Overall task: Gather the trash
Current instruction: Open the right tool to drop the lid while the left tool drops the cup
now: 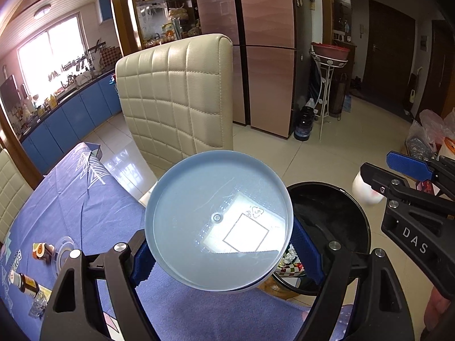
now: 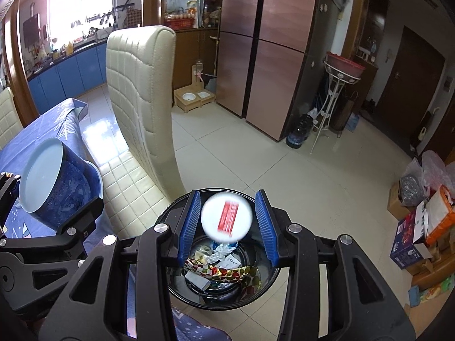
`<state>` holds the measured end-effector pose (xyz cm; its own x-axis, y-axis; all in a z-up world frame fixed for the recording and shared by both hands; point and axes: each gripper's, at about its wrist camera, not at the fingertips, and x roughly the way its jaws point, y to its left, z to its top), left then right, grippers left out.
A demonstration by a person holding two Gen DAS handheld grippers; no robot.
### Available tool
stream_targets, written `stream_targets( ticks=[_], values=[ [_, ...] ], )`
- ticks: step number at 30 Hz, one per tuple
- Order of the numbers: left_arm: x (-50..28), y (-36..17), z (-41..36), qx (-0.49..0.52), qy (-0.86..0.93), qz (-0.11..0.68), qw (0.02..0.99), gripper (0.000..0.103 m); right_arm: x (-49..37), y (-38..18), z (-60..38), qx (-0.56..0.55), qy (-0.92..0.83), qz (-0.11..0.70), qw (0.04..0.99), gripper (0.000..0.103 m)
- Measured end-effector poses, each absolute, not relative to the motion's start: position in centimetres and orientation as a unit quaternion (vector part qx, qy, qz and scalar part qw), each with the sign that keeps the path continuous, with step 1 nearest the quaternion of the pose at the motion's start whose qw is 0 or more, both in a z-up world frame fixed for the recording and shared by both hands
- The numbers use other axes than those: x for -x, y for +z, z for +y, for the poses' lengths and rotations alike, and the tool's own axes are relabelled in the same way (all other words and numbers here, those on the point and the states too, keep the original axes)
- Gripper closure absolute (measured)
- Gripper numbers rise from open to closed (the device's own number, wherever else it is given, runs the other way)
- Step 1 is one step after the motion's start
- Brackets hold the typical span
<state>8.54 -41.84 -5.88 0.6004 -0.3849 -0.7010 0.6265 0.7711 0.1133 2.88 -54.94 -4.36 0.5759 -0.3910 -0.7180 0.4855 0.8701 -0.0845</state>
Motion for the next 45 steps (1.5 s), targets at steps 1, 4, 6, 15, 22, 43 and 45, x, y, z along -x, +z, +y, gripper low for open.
stream_targets(
  ticks=[1,4,6,15,22,43,45],
  values=[
    [-8.5,-5.9,-41.9,-0.177,-0.289,0.341,0.877,0.024,-2.8,-4.4,-55.2,-0.062,-0.252,0.389,0.884,0.058],
    [-8.6,-6.0,-42.2,-0.178,-0.29,0.343,0.876,0.024,-2.5,-4.6,-55.7,-0.067,-0.259,0.387,0.882,0.05],
    [-8.6,-6.2,-42.5,-0.179,-0.291,0.346,0.874,0.024,-2.5,-4.7,-55.9,-0.068,-0.261,0.388,0.881,0.05],
    [-8.4,-6.7,-44.1,-0.186,-0.304,0.351,0.866,0.024,-1.8,-5.1,-57.4,-0.074,-0.282,0.392,0.873,0.048],
    [-7.9,-6.7,-45.8,-0.192,-0.314,0.349,0.862,0.024,-0.7,-5.2,-58.8,-0.083,-0.3,0.39,0.866,0.045],
    [-7.4,-6.8,-48.3,-0.21,-0.319,0.344,0.858,0.022,0.8,-5.5,-60.8,-0.096,-0.321,0.39,0.858,0.045],
    [-7.4,-6.8,-47.9,-0.207,-0.316,0.346,0.859,0.022,0.6,-5.5,-60.4,-0.093,-0.314,0.391,0.86,0.045]
  ],
)
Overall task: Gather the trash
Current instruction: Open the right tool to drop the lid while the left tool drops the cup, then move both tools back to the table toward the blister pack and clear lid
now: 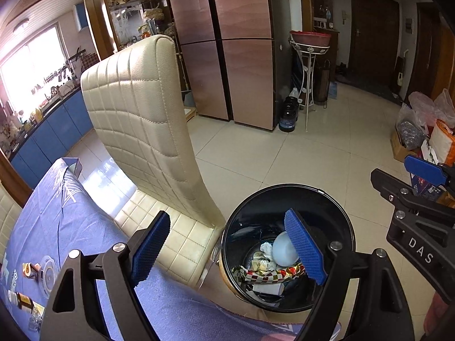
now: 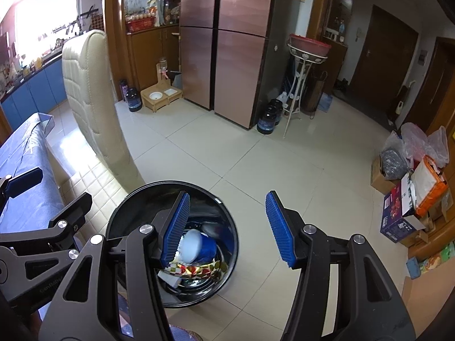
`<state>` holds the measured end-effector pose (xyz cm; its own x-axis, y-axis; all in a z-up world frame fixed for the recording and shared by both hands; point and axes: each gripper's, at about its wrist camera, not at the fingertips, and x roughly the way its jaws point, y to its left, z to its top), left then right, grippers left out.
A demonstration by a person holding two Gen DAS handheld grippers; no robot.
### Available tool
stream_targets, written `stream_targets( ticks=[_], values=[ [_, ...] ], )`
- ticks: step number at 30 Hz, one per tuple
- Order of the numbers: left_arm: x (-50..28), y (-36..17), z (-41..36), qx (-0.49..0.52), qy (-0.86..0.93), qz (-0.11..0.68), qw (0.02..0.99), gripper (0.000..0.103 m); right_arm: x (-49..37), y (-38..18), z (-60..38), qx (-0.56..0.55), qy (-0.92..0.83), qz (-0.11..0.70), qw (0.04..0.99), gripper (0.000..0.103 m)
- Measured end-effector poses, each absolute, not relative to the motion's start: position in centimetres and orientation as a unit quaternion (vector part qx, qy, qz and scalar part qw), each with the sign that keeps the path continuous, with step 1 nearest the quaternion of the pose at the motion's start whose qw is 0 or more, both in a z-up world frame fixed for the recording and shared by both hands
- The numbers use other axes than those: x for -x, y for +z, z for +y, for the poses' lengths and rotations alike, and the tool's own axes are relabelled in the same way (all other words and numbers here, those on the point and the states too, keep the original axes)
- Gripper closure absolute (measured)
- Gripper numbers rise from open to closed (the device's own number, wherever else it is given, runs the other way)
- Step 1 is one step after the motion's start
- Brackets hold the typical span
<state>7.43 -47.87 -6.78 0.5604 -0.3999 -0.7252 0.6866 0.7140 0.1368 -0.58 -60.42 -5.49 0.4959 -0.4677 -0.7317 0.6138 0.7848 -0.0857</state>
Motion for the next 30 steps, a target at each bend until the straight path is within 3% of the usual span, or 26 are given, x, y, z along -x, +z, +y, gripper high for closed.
stream_targets(
  ticks=[30],
  values=[
    [-9.6,-4.3,-31.5,-0.142,-0.182,0.358,0.905,0.022,-5.0,-3.4,-45.5,-0.026,-0.178,0.381,0.907,0.045]
  ],
)
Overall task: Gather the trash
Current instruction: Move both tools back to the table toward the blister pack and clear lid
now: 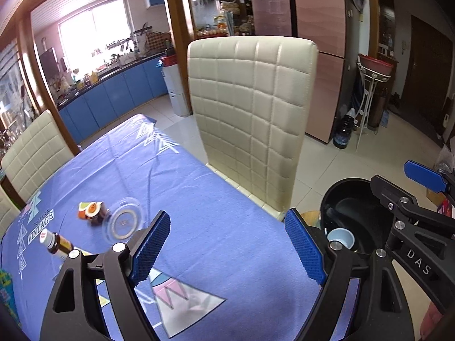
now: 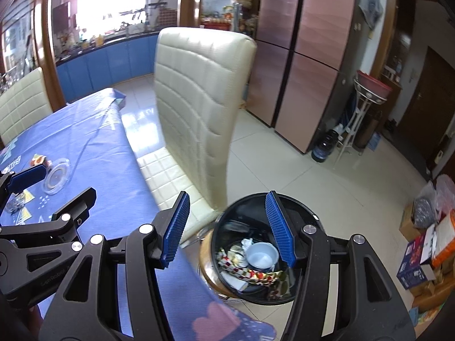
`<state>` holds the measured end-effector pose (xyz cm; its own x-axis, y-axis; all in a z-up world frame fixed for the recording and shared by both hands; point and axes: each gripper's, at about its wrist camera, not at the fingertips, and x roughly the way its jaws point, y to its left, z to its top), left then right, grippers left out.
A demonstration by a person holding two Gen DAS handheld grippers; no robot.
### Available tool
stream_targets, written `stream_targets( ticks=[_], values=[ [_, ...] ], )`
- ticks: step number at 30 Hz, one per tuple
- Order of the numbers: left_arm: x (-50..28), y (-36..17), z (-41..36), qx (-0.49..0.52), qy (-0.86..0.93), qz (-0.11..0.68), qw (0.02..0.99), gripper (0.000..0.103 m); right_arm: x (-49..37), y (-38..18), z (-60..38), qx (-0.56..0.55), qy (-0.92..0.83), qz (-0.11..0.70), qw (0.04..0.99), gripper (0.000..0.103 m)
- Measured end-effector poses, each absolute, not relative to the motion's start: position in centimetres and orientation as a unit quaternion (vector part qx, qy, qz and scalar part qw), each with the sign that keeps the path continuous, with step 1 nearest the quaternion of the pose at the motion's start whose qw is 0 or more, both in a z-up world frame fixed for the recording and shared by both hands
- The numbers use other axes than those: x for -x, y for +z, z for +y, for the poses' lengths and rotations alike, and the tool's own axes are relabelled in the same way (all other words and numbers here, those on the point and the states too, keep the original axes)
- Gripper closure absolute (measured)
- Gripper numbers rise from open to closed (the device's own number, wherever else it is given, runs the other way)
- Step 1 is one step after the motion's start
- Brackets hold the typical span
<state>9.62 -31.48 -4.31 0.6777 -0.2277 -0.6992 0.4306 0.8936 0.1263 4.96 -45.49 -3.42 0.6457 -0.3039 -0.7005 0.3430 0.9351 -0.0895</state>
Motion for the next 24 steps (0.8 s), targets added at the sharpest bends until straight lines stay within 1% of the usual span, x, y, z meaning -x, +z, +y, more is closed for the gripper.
stream_targets(
  ticks=[15,24],
  values=[
    [-10.0,-3.7,-23.2,-0.112,-0.119,0.363,0.917,0.022,-6.7,-2.8,-37.7,0.01,-0.11,0.38,0.919,0.045],
    [-11.2,-3.9,-17.1,-0.089,-0.069,0.368,0.923,0.022,-9.2,-2.7,-32.3,0.038,-0.06,0.38,0.922,0.045]
  ],
)
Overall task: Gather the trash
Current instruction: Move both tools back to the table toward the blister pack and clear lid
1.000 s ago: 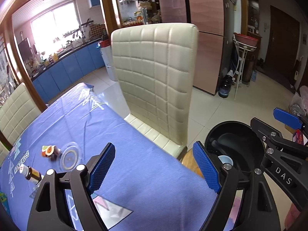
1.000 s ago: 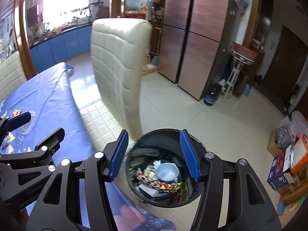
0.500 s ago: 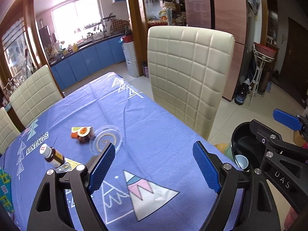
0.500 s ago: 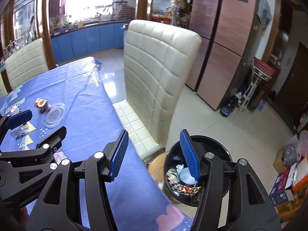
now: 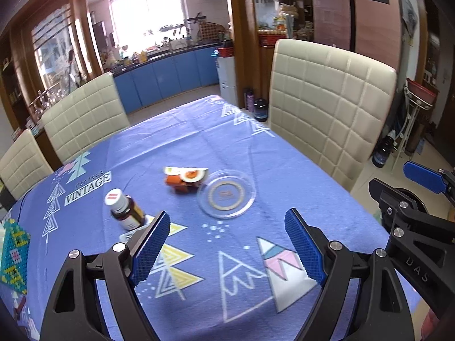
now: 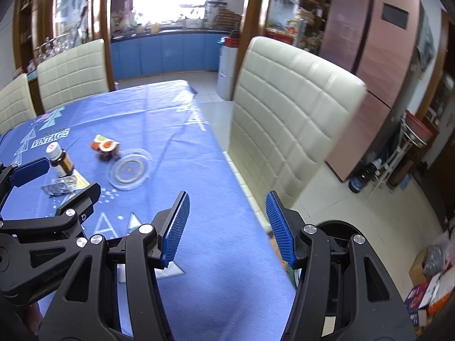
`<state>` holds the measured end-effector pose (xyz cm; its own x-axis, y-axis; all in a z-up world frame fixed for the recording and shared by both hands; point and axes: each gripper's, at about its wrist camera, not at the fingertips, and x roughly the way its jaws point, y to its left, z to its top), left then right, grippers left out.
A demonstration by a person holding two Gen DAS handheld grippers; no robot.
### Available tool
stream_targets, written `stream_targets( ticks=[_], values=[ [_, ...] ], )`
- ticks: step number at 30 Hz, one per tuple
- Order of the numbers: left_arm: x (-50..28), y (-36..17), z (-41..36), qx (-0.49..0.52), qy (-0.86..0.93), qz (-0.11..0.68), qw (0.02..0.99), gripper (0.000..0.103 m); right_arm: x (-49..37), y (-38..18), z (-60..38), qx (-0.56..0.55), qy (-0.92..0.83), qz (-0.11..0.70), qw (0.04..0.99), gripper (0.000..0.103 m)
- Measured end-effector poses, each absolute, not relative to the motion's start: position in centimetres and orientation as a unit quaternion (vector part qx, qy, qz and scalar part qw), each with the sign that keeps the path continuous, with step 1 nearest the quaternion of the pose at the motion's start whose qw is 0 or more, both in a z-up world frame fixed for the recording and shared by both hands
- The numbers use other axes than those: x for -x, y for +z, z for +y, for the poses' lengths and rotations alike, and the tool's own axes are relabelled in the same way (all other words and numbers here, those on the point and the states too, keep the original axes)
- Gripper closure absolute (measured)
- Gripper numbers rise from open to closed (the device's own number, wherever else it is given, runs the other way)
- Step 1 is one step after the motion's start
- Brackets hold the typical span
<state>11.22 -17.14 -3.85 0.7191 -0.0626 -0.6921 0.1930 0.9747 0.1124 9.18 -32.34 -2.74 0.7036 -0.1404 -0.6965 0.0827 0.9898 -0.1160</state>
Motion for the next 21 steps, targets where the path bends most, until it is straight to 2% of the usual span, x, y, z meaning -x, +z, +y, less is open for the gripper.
stream_targets(
  ticks=[7,12,13,14,15,21],
  values=[
    [-13.1,-5.2,-11.6,-0.063,-0.018,0.384,0.921,0.022,-12.0,-3.3,-27.5,0.059,-0.019,0.386,0.92,0.043],
    [-14.2,-6.9,-8.0,-0.047,0.026,0.4,0.915,0.022,-14.1,-4.5,-24.9,0.065,0.009,0.398,0.915,0.029],
    [-14.5,-7.4,-7.2,-0.042,0.031,0.405,0.913,0.022,-14.6,-4.8,-24.3,0.066,0.013,0.401,0.914,0.024],
    [-14.7,-7.8,-6.7,-0.039,0.036,0.408,0.911,0.015,-15.1,-5.1,-23.9,0.066,0.016,0.403,0.913,0.021],
    [-14.9,-8.2,-6.1,-0.035,0.042,0.409,0.911,0.012,-15.6,-5.4,-23.4,0.068,0.018,0.405,0.912,0.021],
    [-16.4,-10.1,-4.6,-0.025,0.056,0.421,0.905,0.011,-18.4,-7.5,-21.9,0.078,0.03,0.425,0.902,0.016]
  ],
)
